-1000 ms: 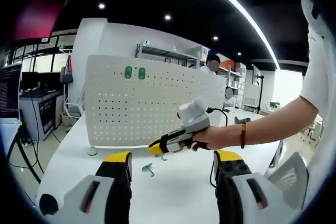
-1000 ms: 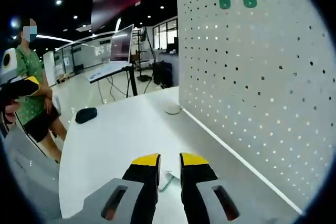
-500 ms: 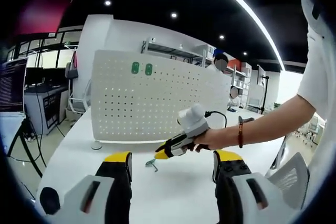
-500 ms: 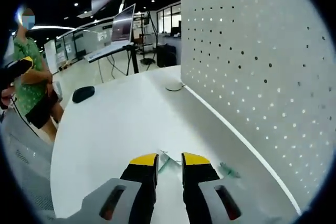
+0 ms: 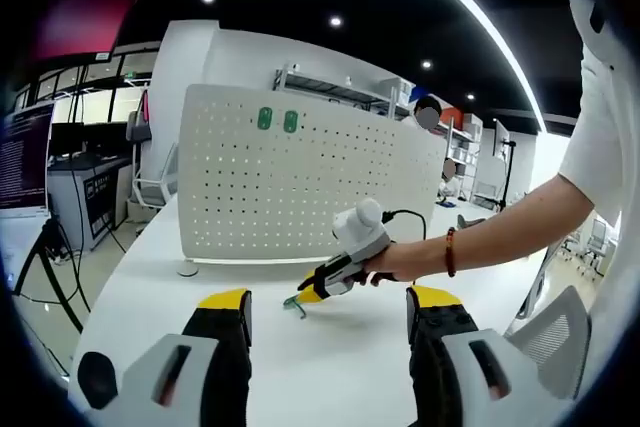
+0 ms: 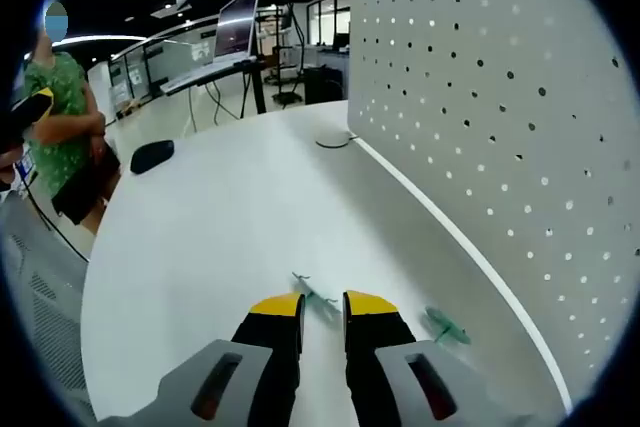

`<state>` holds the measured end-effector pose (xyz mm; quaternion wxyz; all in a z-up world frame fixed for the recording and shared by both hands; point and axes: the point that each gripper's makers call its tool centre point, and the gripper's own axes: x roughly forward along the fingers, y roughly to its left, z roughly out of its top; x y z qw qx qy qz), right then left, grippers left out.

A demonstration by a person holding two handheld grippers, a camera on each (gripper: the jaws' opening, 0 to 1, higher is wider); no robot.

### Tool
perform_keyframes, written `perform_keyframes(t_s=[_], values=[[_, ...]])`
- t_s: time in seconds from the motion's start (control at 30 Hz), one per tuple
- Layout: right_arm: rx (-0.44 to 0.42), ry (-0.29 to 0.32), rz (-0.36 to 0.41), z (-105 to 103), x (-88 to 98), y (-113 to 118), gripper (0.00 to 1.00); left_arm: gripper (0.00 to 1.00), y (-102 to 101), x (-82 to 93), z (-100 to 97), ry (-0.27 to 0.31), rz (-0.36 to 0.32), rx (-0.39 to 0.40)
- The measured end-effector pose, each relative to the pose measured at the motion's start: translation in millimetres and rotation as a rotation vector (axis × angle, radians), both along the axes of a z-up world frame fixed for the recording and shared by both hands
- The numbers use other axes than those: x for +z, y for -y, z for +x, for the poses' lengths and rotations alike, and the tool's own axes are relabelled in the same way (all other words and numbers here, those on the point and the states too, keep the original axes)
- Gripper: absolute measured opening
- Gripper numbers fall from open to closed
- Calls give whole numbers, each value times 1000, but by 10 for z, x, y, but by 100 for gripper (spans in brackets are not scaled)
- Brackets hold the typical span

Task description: Insert the hook assembly into the mounting plate slot until the hook locks in place.

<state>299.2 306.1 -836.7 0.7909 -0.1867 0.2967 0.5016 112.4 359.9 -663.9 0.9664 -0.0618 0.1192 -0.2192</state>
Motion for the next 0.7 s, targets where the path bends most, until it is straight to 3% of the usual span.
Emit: perform_keyframes(t_s=[0.3,0.4,0.5,0.6,0.7], values=[[-4,-16,10,-3,-43,3,10,64,3,-42,-28,-12,-14,12],[-10,-42,-28,-39,-81,61,7,64,5,-51,-35,-15,-19,15],[2,-33,-15,-72,-53,62,7,64,16,-51,-33,-13,-26,12],[91,54,-105,-68,-89,75,10,64,21,-46,-22,-13,-26,8],[88,23,-80,-86,-98,15,9,63,7,-31,-15,-8,-30,12]])
